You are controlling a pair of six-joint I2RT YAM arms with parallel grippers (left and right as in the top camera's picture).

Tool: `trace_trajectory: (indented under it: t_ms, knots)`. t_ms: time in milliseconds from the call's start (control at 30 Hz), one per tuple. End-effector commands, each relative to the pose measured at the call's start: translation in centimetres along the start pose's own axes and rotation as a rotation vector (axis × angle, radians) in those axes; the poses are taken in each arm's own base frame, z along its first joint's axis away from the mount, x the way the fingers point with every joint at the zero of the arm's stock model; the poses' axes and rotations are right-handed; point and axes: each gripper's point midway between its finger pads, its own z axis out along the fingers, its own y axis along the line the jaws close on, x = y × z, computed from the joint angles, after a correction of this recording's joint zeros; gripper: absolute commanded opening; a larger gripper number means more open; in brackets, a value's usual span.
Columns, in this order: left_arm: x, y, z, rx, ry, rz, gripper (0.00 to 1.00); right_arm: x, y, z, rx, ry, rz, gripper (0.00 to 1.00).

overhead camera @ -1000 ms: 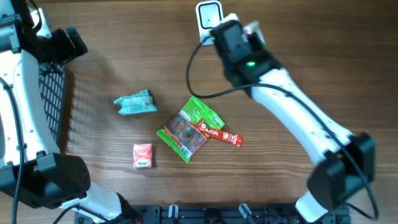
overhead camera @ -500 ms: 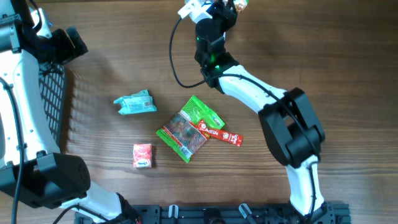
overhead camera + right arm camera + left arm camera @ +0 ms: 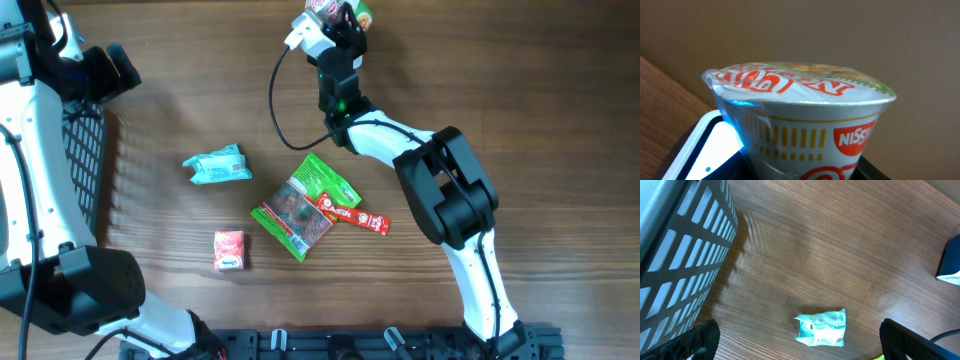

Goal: Scan the item barcode
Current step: 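Lift the noodle cup with the right gripper toward the barcode scanner, then carry the noodle cup away from the scanner to the right side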

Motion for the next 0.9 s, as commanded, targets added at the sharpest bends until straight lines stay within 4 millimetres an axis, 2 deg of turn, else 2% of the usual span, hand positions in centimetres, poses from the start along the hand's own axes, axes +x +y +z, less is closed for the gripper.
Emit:
trace_trajectory:
  t_ms: [0,133,200,233,300,333,400,433,467,533,600,633,700,767,867]
  knots:
    - [0.1,0.0,0.2,0.008,0.008,0.000,1.00,-1.4,-3.4,0.2,0.081,-0.001,0.150,0.38]
    - [0.1,0.0,0.2,0.009,0.008,0.000,1.00,-5.9,-10.3,-1.7,0.076,-0.001,0.211,0.32]
    - [0.1,0.0,0.2,0.009,0.008,0.000,1.00,-7.0,-12.8,-3.5,0.007,0.036,0.247,0.32]
    - [0.1,0.0,0.2,0.009,0.008,0.000,1.00,-7.7,-14.5,-5.8,-0.089,0.070,0.301,0.32]
    - [0.1,0.0,0.2,0.009,0.008,0.000,1.00,-7.9,-16.1,-8.6,-0.181,0.115,0.362,0.32]
    - [0.1,0.0,0.2,0.008,0.008,0.000,1.00,-7.4,-17.2,-10.5,-0.219,0.164,0.405,0.32]
    - [0.1,0.0,0.2,0.009,0.008,0.000,1.00,-5.7,-18.3,-13.9,-0.319,0.259,0.445,0.32]
    - [0.1,0.0,0.2,0.009,0.008,0.000,1.00,-3.8,-18.3,-15.7,-0.389,0.339,0.453,0.32]
    - [0.1,0.0,0.2,0.009,0.008,0.000,1.00,-1.0,-18.1,-17.2,-0.443,0.457,0.475,0.32]
    - [0.1,0.0,0.2,0.009,0.008,0.000,1.00,6.2,-17.2,-19.4,-0.483,0.741,0.521,0.32]
    - [0.1,0.0,0.2,0.009,0.008,0.000,1.00,12.0,-16.4,-20.8,-0.484,0.938,0.517,0.32]
    - [0.1,0.0,0.2,0.009,0.008,0.000,1.00,16.0,-15.8,-21.6,-0.471,1.045,0.507,0.32]
    - [0.1,0.0,0.2,0.009,0.008,0.000,1.00,20.8,-15.6,-21.8,-0.402,1.134,0.513,0.32]
    - [0.1,0.0,0.2,0.009,0.008,0.000,1.00,26.9,-15.0,-21.5,-0.302,1.198,0.543,0.32]
    - [0.1,0.0,0.2,0.009,0.008,0.000,1.00,32.2,-14.7,-21.7,-0.219,1.255,0.590,0.32]
